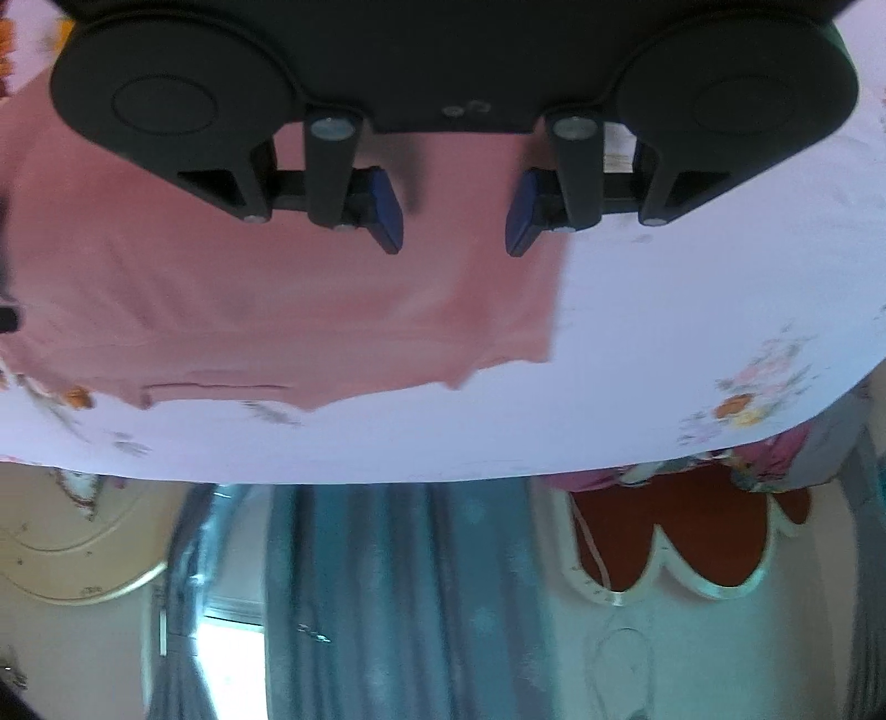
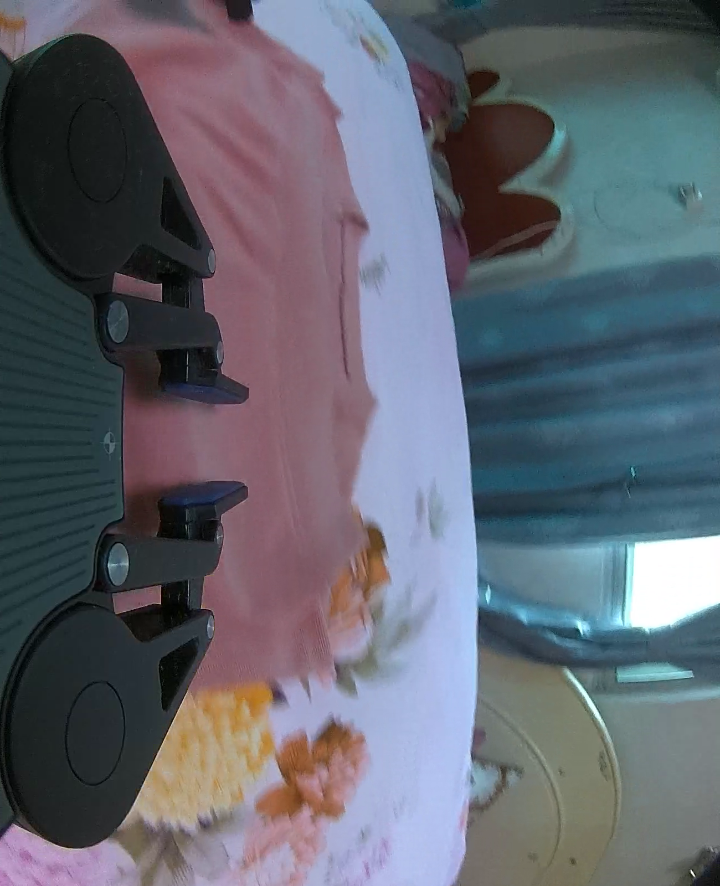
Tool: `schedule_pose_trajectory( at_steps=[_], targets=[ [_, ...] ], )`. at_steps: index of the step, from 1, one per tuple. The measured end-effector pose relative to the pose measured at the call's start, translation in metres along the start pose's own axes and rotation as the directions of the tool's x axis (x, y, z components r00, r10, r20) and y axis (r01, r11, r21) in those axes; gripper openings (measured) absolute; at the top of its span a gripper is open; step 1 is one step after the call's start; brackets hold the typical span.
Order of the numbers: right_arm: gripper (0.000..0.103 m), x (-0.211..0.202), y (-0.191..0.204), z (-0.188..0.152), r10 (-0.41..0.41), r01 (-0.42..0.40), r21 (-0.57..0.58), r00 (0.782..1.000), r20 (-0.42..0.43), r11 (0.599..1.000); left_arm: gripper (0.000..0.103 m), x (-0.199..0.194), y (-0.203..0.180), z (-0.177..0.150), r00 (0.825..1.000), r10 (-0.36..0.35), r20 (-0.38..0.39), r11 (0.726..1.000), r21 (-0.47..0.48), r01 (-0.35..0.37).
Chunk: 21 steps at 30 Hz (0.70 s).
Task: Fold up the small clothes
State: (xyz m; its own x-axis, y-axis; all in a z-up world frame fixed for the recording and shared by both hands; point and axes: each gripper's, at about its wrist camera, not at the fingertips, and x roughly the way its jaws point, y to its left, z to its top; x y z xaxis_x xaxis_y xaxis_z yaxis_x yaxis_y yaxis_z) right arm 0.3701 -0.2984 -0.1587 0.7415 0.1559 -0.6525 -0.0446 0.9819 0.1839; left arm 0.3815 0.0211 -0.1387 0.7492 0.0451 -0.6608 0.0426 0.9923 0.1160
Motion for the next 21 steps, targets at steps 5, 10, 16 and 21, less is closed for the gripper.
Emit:
schedule_pose_trajectory(
  at_steps=[5, 10, 16, 21],
  targets=[
    [0.031, 0.002, 0.013, -0.013, 0.007, -0.007, -0.008, 0.999, -0.032, 1.0, 0.041, 0.008, -0.016, -0.008, 0.998, -0.01, -0.058, 1.0, 0.011, 0.011],
    [0.031, -0.011, -0.005, -0.023, -0.033, 0.033, 0.009, 0.999, -0.042, 0.999, 0.045, 0.017, -0.014, -0.025, 0.994, 0.026, -0.103, 1.0, 0.01, -0.025],
    [0.031, -0.024, -0.032, -0.046, -0.147, 0.143, -0.048, 0.985, -0.09, 0.989, 0.048, 0.014, -0.01, -0.027, 0.995, 0.037, -0.096, 0.999, 0.039, -0.033],
    [0.031, -0.037, -0.038, -0.051, -0.197, 0.188, -0.096, 0.975, -0.098, 0.977, 0.049, 0.012, -0.004, -0.031, 0.995, 0.037, -0.097, 0.998, 0.044, -0.033]
  ],
)
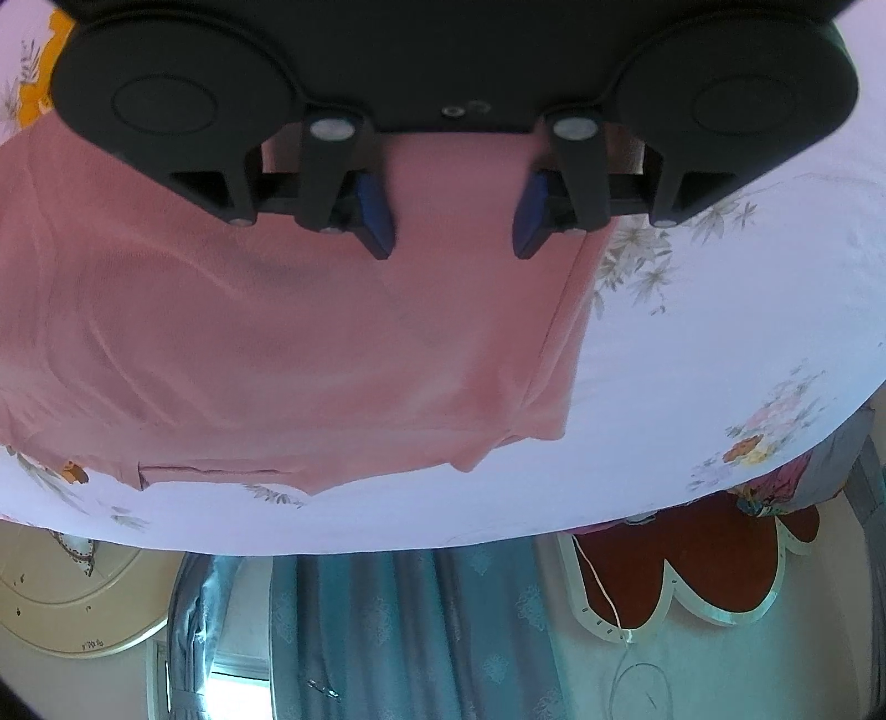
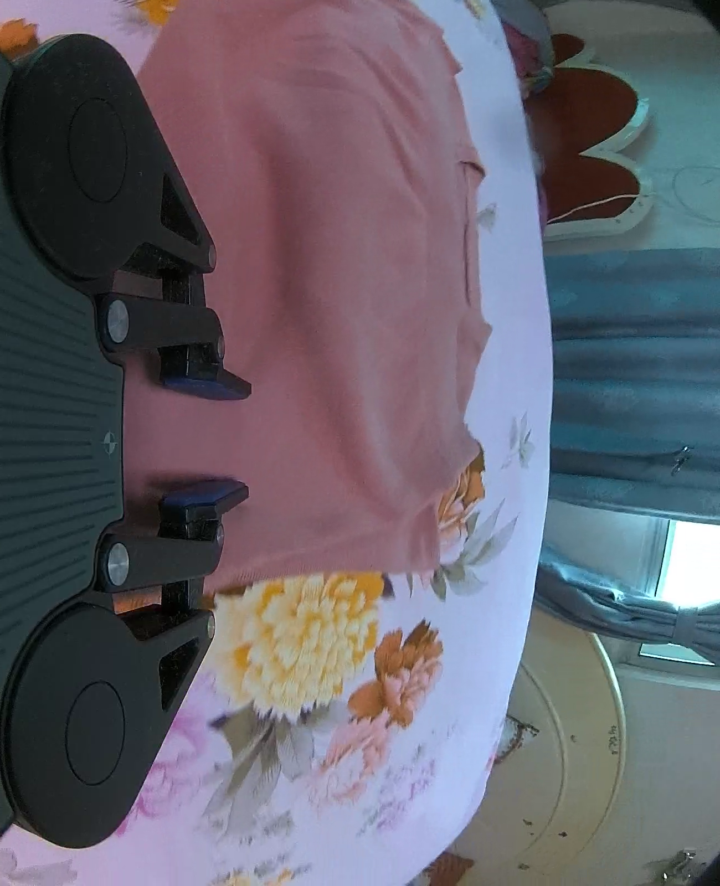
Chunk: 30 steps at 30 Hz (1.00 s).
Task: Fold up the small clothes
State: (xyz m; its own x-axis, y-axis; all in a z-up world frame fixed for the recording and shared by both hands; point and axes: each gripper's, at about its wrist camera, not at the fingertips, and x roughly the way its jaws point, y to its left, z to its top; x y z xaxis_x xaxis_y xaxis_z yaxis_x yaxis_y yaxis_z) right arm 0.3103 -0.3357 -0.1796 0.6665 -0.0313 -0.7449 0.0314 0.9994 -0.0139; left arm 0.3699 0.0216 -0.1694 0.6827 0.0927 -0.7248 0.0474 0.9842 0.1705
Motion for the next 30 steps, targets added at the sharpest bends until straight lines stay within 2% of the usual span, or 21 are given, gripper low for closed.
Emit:
schedule_pose_trajectory(
  at_steps=[4, 7, 11, 16, 19, 24, 27, 28, 29, 30],
  targets=[
    [0.031, -0.005, -0.003, -0.008, -0.023, 0.023, 0.0, 1.0, -0.001, 1.0, 0.049, -0.004, 0.006, -0.006, 1.0, 0.001, 0.001, 1.0, -0.005, -0.001],
    [0.031, -0.009, -0.003, -0.007, -0.024, 0.025, 0.042, 1.0, -0.016, 0.999, 0.049, -0.006, 0.009, -0.007, 1.0, 0.0, -0.003, 1.0, -0.007, 0.0],
    [0.031, -0.016, 0.002, -0.007, -0.039, 0.039, 0.017, 0.999, -0.026, 0.999, 0.048, -0.008, 0.011, -0.003, 1.0, -0.004, -0.021, 1.0, -0.014, 0.003],
    [0.031, -0.028, 0.008, -0.006, 0.015, -0.013, 0.097, 1.0, -0.017, 0.995, 0.048, -0.014, 0.012, -0.003, 1.0, -0.006, -0.024, 1.0, -0.014, 0.006],
    [0.031, -0.035, 0.022, -0.002, 0.051, -0.051, 0.101, 0.999, 0.003, 0.994, 0.049, -0.021, 0.014, -0.002, 0.999, -0.018, -0.034, 0.999, -0.029, 0.017],
    [0.031, -0.045, 0.055, 0.009, 0.136, -0.138, 0.088, 0.99, 0.03, 0.987, 0.066, -0.044, 0.024, -0.004, 0.995, -0.087, -0.038, 0.991, -0.107, 0.083],
    [0.032, -0.047, 0.073, 0.014, 0.186, -0.189, 0.095, 0.982, 0.038, 0.977, 0.073, -0.055, 0.035, -0.011, 0.988, -0.145, -0.058, 0.972, -0.197, 0.131],
    [0.041, -0.048, 0.078, 0.016, 0.202, -0.205, 0.099, 0.978, 0.043, 0.974, 0.073, -0.058, 0.039, -0.014, 0.984, -0.165, -0.068, 0.962, -0.231, 0.145],
    [0.063, -0.048, 0.085, 0.018, 0.214, -0.218, 0.101, 0.976, 0.052, 0.971, 0.073, -0.06, 0.043, -0.018, 0.979, -0.189, -0.08, 0.949, -0.272, 0.161],
    [0.07, -0.049, 0.09, 0.02, 0.219, -0.225, 0.096, 0.973, 0.067, 0.97, 0.074, -0.061, 0.048, -0.023, 0.973, -0.211, -0.091, 0.934, -0.314, 0.173]
  ],
)
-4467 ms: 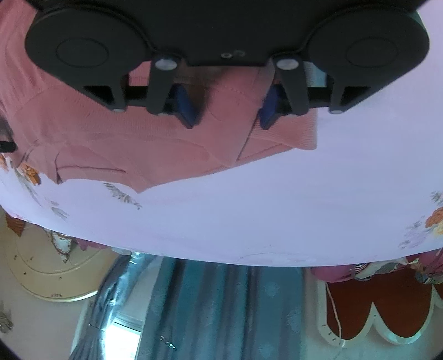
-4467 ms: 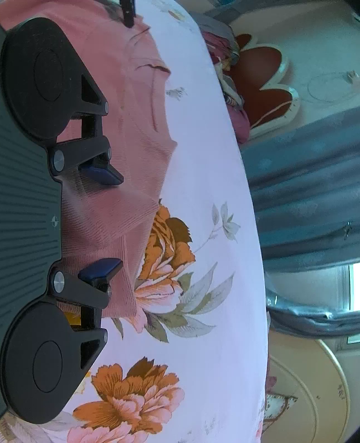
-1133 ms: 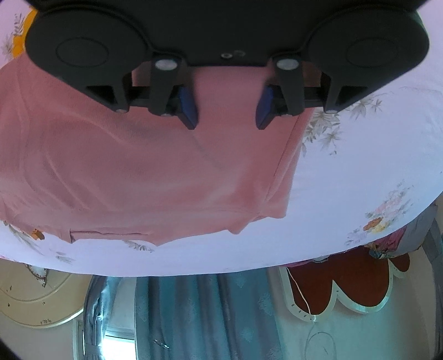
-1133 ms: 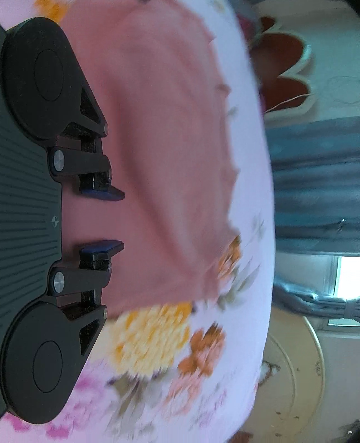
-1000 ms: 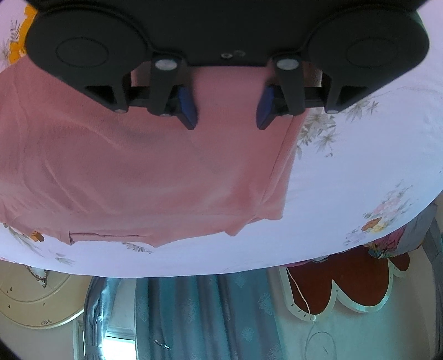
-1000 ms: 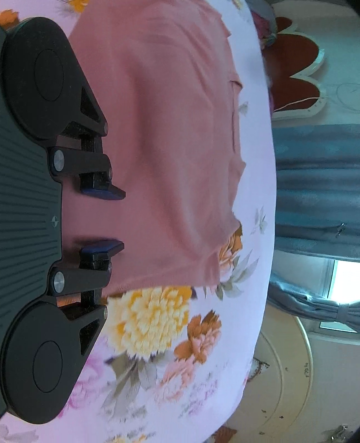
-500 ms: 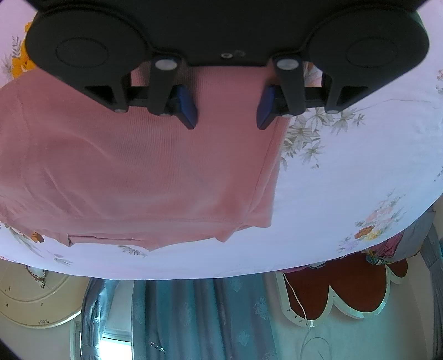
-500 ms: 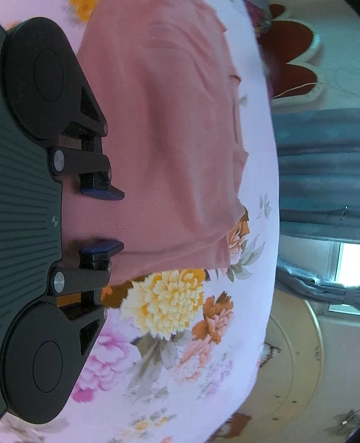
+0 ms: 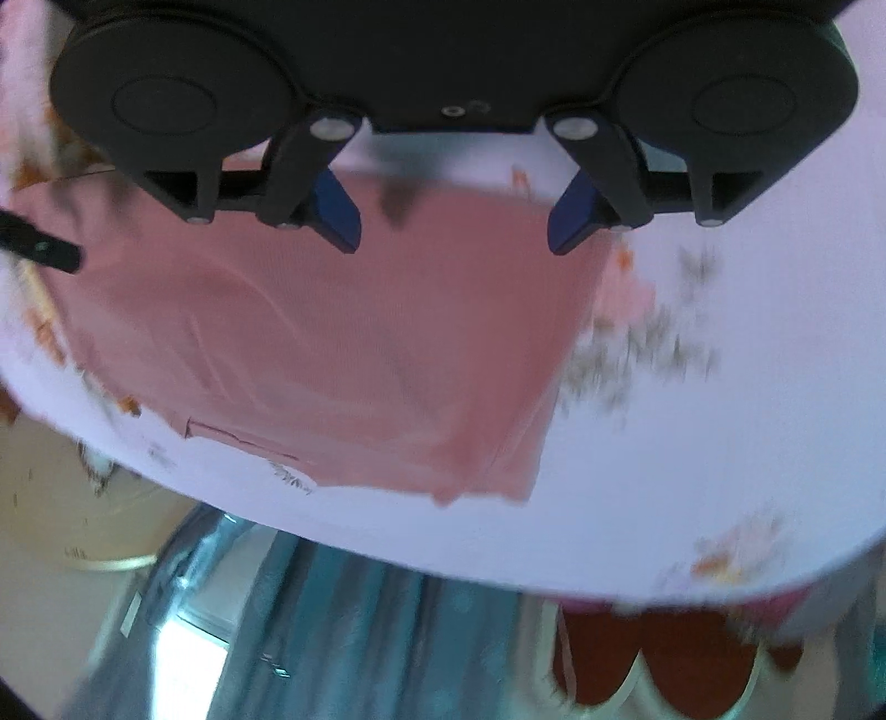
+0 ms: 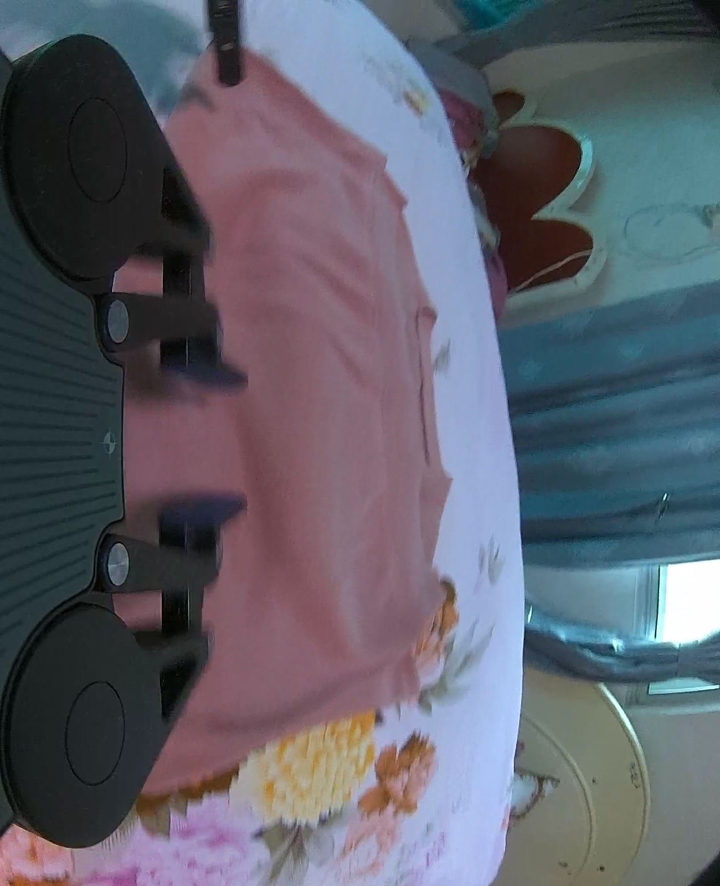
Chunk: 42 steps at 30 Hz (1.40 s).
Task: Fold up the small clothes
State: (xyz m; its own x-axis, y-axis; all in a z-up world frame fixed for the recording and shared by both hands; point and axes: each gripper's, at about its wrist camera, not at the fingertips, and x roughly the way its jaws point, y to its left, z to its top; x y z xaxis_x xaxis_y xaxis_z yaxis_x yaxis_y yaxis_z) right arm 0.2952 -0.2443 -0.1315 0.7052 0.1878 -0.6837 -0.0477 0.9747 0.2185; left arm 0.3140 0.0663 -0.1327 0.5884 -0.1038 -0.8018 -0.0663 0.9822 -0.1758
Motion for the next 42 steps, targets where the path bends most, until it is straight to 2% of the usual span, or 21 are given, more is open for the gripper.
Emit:
schedule_pose_trajectory(
  at_steps=[3, 6, 8, 11, 17, 21, 22, 23, 24, 25, 26, 27, 28, 31, 33, 38, 42],
  targets=[
    [0.07, 0.005, 0.018, 0.004, 0.024, -0.023, -0.023, 0.999, 0.021, 0.999, 0.074, -0.001, 0.016, -0.012, 0.998, -0.044, -0.039, 0.991, -0.128, 0.038],
    [0.069, 0.013, 0.03, 0.009, 0.041, -0.04, -0.017, 0.999, 0.027, 0.999, 0.074, 0.002, 0.03, -0.023, 0.995, -0.085, -0.046, 0.966, -0.248, 0.071],
    [0.047, 0.021, 0.037, 0.012, 0.054, -0.054, -0.022, 0.998, 0.02, 0.998, 0.074, 0.009, 0.035, -0.026, 0.992, -0.119, -0.035, 0.949, -0.298, 0.103],
    [0.045, 0.036, 0.046, 0.018, 0.063, -0.063, -0.024, 0.998, 0.011, 0.998, 0.083, 0.02, 0.037, -0.025, 0.986, -0.167, 0.021, 0.925, -0.341, 0.164],
    [0.045, 0.066, 0.059, 0.032, 0.051, -0.05, -0.045, 0.999, 0.013, 0.998, 0.084, 0.05, 0.039, -0.007, 0.97, -0.197, 0.144, 0.879, -0.413, 0.239],
    [0.045, 0.089, 0.067, 0.037, 0.021, -0.02, -0.078, 1.0, 0.012, 0.997, 0.08, 0.064, 0.038, 0.003, 0.957, -0.203, 0.205, 0.855, -0.438, 0.276],
    [0.045, 0.095, 0.068, 0.036, 0.007, -0.006, -0.09, 1.0, 0.008, 0.996, 0.078, 0.067, 0.039, 0.005, 0.954, -0.204, 0.219, 0.848, -0.447, 0.284],
    [0.045, 0.102, 0.068, 0.033, -0.006, 0.005, -0.099, 1.0, -0.01, 0.995, 0.07, 0.07, 0.038, 0.005, 0.953, -0.201, 0.228, 0.844, -0.454, 0.287],
    [0.045, 0.114, 0.067, 0.027, -0.018, 0.013, -0.099, 0.998, -0.055, 0.995, 0.057, 0.072, 0.038, 0.006, 0.952, -0.199, 0.235, 0.838, -0.462, 0.289],
    [0.045, 0.119, 0.066, 0.02, -0.022, 0.017, -0.113, 0.999, -0.043, 0.993, 0.051, 0.076, 0.039, 0.006, 0.95, -0.201, 0.237, 0.828, -0.477, 0.294],
    [0.045, 0.119, 0.069, 0.016, -0.033, 0.03, -0.152, 0.999, -0.021, 0.988, 0.036, 0.079, 0.042, 0.006, 0.95, -0.203, 0.238, 0.818, -0.491, 0.298],
    [0.045, 0.119, 0.072, 0.016, -0.045, 0.041, -0.161, 0.999, -0.021, 0.986, 0.026, 0.083, 0.044, 0.006, 0.95, -0.203, 0.236, 0.809, -0.506, 0.299],
    [0.045, 0.118, 0.073, 0.018, -0.051, 0.046, -0.156, 0.998, -0.028, 0.987, 0.022, 0.086, 0.047, 0.006, 0.949, -0.203, 0.239, 0.802, -0.515, 0.302],
    [0.045, 0.115, 0.068, 0.014, -0.06, 0.059, -0.125, 0.998, -0.009, 0.99, 0.021, 0.088, 0.05, 0.003, 0.944, -0.211, 0.255, 0.791, -0.523, 0.318],
    [0.045, 0.116, 0.075, 0.007, -0.075, 0.076, -0.165, 0.997, 0.012, 0.983, 0.018, 0.087, 0.049, 0.001, 0.944, -0.201, 0.262, 0.791, -0.525, 0.314],
    [0.045, 0.119, 0.072, 0.015, -0.051, 0.048, -0.162, 0.999, -0.018, 0.986, 0.015, 0.085, 0.046, -0.001, 0.946, -0.173, 0.276, 0.782, -0.545, 0.302],
    [0.046, 0.115, 0.06, 0.019, 0.013, -0.014, -0.123, 1.0, -0.013, 0.992, 0.014, 0.075, 0.035, 0.002, 0.949, -0.108, 0.297, 0.804, -0.535, 0.259]
  ],
)
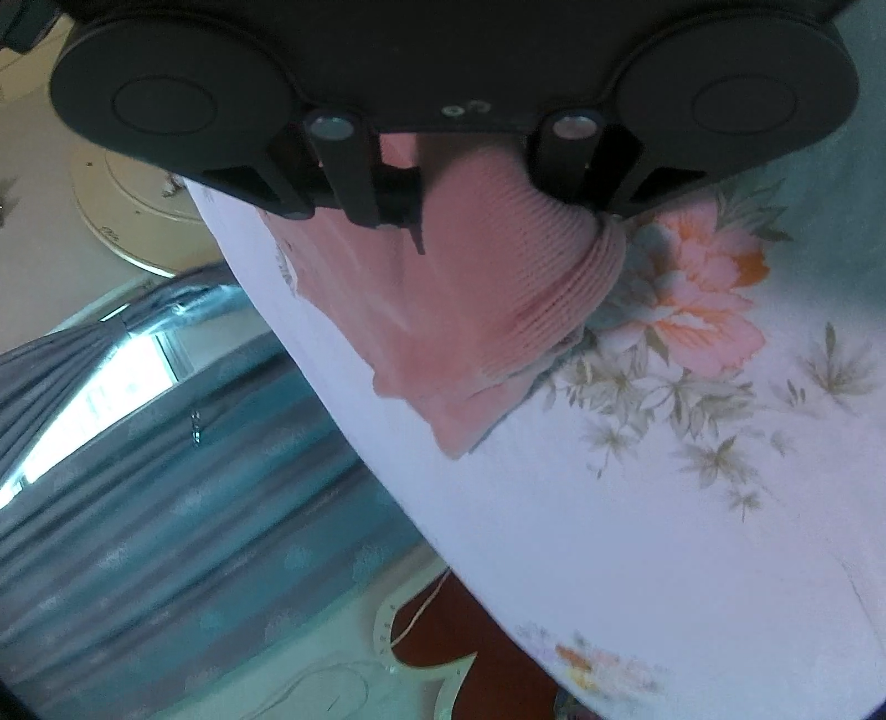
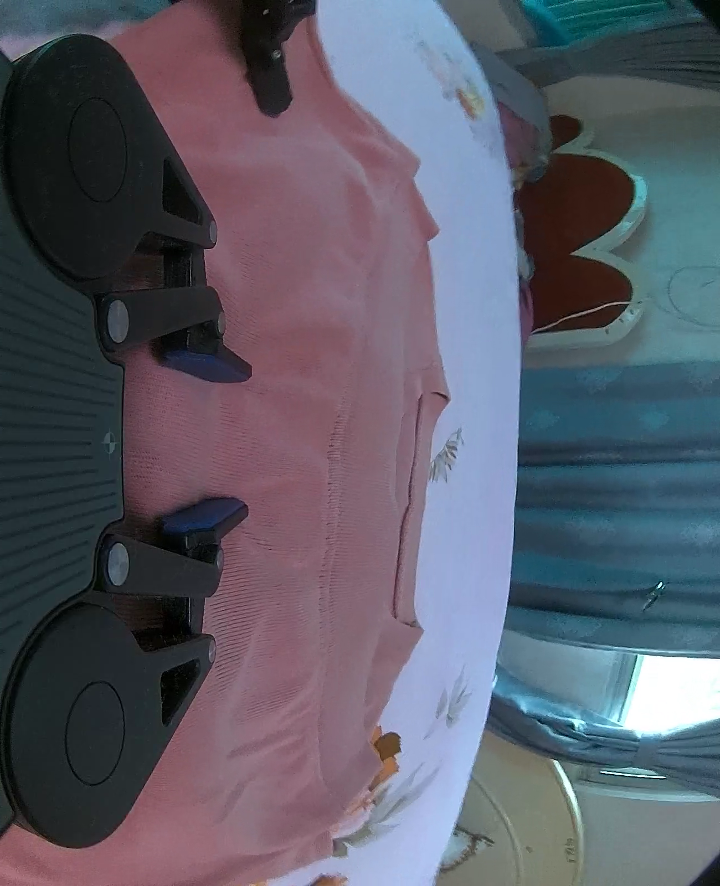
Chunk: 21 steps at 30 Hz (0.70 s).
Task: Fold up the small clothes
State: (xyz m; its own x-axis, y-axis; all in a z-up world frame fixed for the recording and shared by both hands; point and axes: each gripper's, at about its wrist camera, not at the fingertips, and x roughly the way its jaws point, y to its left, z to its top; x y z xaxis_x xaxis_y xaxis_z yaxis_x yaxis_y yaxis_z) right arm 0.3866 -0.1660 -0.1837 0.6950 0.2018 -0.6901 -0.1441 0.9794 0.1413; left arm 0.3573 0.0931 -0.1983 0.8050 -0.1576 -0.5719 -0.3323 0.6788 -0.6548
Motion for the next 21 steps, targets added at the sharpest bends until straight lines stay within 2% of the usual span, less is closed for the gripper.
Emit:
schedule_pose_trajectory(
  at_steps=[3, 6, 8, 10, 13, 16, 18, 20, 21],
  targets=[
    [0.046, -0.011, -0.018, 0.005, 0.059, -0.061, 0.063, 0.998, 0.029, 0.996, 0.013, -0.008, -0.025, 0.001, 0.999, 0.019, 0.04, 0.996, 0.082, -0.022],
    [0.046, -0.026, -0.039, 0.008, 0.092, -0.096, 0.105, 0.995, 0.049, 0.99, 0.012, -0.014, -0.069, 0.0, 0.997, -0.006, 0.075, 0.976, 0.216, -0.01],
    [0.046, -0.038, -0.059, 0.008, 0.109, -0.116, 0.148, 0.992, 0.057, 0.982, 0.012, -0.014, -0.107, -0.007, 0.996, -0.053, 0.078, 0.948, 0.319, 0.025],
    [0.046, -0.054, -0.087, 0.006, 0.112, -0.125, 0.203, 0.991, 0.074, 0.971, 0.012, -0.011, -0.147, -0.021, 0.993, -0.108, 0.047, 0.903, 0.422, 0.079],
    [0.046, -0.076, -0.133, 0.002, 0.099, -0.121, 0.286, 0.991, 0.09, 0.951, 0.012, -0.001, -0.204, -0.062, 0.982, -0.184, -0.039, 0.809, 0.562, 0.174],
    [0.046, -0.098, -0.181, -0.009, 0.072, -0.1, 0.355, 0.993, 0.092, 0.929, 0.012, 0.015, -0.239, -0.115, 0.966, -0.209, -0.155, 0.71, 0.655, 0.259],
    [0.046, -0.111, -0.21, -0.017, 0.038, -0.069, 0.387, 0.995, 0.087, 0.92, 0.013, 0.027, -0.251, -0.158, 0.957, -0.165, -0.24, 0.617, 0.732, 0.29],
    [0.046, -0.119, -0.231, -0.025, 0.026, -0.058, 0.417, 0.996, 0.083, 0.907, 0.016, 0.037, -0.253, -0.2, 0.947, -0.085, -0.311, 0.517, 0.799, 0.309],
    [0.046, -0.124, -0.24, -0.027, 0.023, -0.059, 0.429, 0.996, 0.089, 0.901, 0.017, 0.036, -0.25, -0.214, 0.947, -0.061, -0.317, 0.476, 0.824, 0.306]
  ],
)
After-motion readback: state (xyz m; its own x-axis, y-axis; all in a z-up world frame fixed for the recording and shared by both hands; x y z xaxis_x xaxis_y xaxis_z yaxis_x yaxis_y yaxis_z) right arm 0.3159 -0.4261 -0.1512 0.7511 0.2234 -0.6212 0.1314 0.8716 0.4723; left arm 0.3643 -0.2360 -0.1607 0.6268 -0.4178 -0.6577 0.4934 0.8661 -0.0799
